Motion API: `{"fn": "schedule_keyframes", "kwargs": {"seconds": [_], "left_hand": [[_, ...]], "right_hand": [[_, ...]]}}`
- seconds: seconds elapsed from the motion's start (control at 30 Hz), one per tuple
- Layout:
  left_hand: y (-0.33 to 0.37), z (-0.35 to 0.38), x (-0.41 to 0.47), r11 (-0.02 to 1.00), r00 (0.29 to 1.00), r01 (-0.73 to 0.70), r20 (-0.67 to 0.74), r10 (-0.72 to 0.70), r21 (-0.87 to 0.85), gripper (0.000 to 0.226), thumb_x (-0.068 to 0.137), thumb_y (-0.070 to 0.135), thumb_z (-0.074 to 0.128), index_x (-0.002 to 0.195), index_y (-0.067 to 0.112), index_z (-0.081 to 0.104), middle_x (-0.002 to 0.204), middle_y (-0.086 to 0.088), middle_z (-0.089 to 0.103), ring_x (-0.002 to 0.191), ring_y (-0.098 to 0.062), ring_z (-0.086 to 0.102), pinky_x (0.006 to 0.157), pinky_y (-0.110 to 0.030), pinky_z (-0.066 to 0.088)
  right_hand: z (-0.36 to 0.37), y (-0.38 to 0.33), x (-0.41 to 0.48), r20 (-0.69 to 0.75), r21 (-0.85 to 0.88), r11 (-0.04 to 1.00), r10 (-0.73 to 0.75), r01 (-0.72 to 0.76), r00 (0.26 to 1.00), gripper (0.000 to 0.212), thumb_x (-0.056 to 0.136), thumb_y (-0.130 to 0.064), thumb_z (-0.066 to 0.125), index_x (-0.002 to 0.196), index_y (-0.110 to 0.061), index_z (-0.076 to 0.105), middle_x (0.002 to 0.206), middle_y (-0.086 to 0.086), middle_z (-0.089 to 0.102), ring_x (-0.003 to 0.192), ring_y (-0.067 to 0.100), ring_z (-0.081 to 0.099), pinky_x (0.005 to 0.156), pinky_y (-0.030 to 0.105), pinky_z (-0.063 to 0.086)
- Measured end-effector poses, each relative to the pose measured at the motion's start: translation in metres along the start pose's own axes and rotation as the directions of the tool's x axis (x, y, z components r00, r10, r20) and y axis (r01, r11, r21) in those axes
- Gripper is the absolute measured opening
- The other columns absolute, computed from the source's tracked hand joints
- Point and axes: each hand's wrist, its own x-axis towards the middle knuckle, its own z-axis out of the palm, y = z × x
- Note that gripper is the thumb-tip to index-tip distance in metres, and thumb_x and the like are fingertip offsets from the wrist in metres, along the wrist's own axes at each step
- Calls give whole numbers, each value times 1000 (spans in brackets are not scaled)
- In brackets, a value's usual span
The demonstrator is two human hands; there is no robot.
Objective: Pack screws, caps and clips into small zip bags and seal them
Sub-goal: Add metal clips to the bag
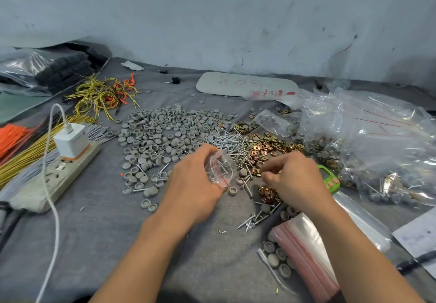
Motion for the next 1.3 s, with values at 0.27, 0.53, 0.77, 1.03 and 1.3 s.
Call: {"fn": "schedule_keyframes", "kwargs": {"seconds": [0.27,0.53,0.77,1.03,1.3], "left_hand": [[0,1,0,1000,1000,-2,14,2,25,49,77,38,87,113,41,53,102,15,63,87,1,57,67,-17,40],[1,3,1,998,1000,3,19,-4,59,50,78,34,87,110,44,51,99,14,62,79,1,56,60,-14,32],[-1,8,2,998,999,5,35,-7,66,53,77,33,88,115,41,52,104,12,63,87,-3,59,65,-16,37],[-2,9,3,997,1000,-8,13,7,82,52,76,34,88,109,46,50,100,13,63,83,-3,59,66,-22,43],[0,10,3,997,999,-42,-9,43,71,54,71,33,85,102,47,43,92,13,64,80,-3,58,67,-27,47]], "right_hand": [[1,-7,-6,207,-351,934,5,69,978,8,93,-33,66,87,-32,71,87,-10,72,88,17,67,94,41,54],[-3,-10,-16,203,-396,911,-36,116,979,7,88,-31,72,81,-33,69,86,-8,72,90,19,65,94,35,45],[-1,-6,-14,238,-362,920,-63,149,969,24,92,-24,67,74,-33,54,83,-9,67,86,18,60,87,32,37],[-1,-5,-13,-47,296,944,-140,148,989,26,84,-22,85,74,-44,76,75,-24,73,73,-11,65,61,2,43],[19,-34,-22,-113,283,916,-262,284,958,12,83,-27,84,87,-37,82,86,-28,72,88,-4,62,71,5,40]]}}
